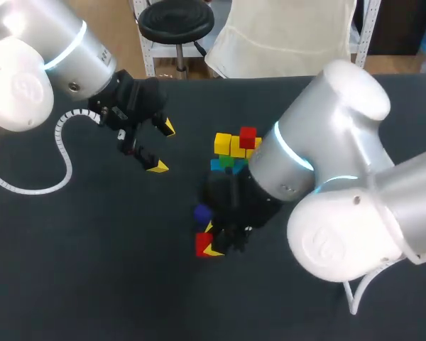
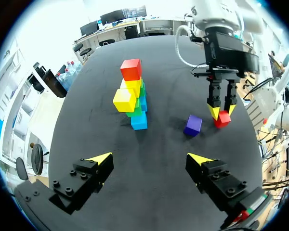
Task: Place the blue cubes, place green cubes on the blue cubes, place the yellow cubes on the green cubes, then place the red cubes on the yellow cubes, and place purple cube on the red cubes.
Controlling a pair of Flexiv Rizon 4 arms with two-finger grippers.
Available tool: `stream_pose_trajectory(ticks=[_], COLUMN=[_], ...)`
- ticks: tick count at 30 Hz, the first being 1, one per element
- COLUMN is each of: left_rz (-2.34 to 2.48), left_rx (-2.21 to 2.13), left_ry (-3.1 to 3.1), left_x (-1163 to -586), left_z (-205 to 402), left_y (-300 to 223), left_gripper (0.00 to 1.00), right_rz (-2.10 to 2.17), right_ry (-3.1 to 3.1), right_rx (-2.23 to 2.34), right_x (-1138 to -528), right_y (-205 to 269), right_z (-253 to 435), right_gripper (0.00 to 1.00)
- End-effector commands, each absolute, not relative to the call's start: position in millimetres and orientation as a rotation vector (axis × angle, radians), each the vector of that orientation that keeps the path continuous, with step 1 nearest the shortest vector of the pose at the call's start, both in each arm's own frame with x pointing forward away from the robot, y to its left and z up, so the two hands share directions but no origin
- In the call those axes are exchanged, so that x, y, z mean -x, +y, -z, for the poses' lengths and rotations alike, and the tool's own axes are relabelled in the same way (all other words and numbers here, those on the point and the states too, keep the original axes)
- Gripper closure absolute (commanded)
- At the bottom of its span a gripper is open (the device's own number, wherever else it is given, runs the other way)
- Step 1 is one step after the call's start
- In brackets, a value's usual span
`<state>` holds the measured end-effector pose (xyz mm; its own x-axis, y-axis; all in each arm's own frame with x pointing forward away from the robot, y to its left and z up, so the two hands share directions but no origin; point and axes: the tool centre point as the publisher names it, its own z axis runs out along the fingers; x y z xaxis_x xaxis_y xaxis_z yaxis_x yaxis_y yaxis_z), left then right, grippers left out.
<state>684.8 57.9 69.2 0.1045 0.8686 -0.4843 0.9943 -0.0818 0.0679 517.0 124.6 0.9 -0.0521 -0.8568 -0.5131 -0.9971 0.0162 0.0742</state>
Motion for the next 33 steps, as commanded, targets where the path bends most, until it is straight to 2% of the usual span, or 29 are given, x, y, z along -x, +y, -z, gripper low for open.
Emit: stream_pose_trajectory(ticks=[1,6,9,10,11,15,19,21,23,27,33], left_rz=[0.456,0.456,0.456,0.456,0.456,0.456,0.456,0.456,0.456,0.456,0.456], left_rx=[-2.015,-2.015,-2.015,-2.015,-2.015,-2.015,-2.015,-2.015,-2.015,-2.015,-2.015], left_ry=[1.818,1.818,1.818,1.818,1.818,1.818,1.818,1.818,1.818,1.818,1.818], left_x=[-685.8,-685.8,-685.8,-685.8,-685.8,-685.8,-685.8,-685.8,-685.8,-685.8,-685.8], left_z=[-68.9,-68.9,-68.9,-68.9,-68.9,-68.9,-68.9,-68.9,-68.9,-68.9,-68.9], left_y=[58.4,58.4,58.4,58.4,58.4,58.4,58.4,58.4,58.4,58.4,58.4], left_gripper=[0.0,0.0,0.0,0.0,0.0,0.0,0.0,0.0,0.0,0.0,0.0], right_rz=[-0.54,-0.499,-0.494,-0.485,-0.48,-0.449,-0.434,-0.438,-0.449,-0.477,-0.676], right_ry=[1.973,1.973,1.975,1.981,1.983,1.998,2.007,2.011,2.012,2.01,1.968], right_rx=[1.874,1.876,1.874,1.873,1.871,1.865,1.861,1.853,1.845,1.815,1.702], right_x=[-514.6,-516.4,-517.4,-517.9,-518.2,-520.3,-522.0,-522.9,-523.3,-523.0,-533.4], right_y=[121.2,119.3,118.8,118.7,118.6,117.7,117.0,115.8,114.0,102.9,58.6], right_z=[-3.9,-4.5,-3.7,-3.2,-2.9,-0.4,1.5,2.1,1.4,-5.5,-23.5], right_gripper=[1.0,1.0,0.87,0.76,0.7,0.66,0.51,0.2,0.0,0.0,0.0])
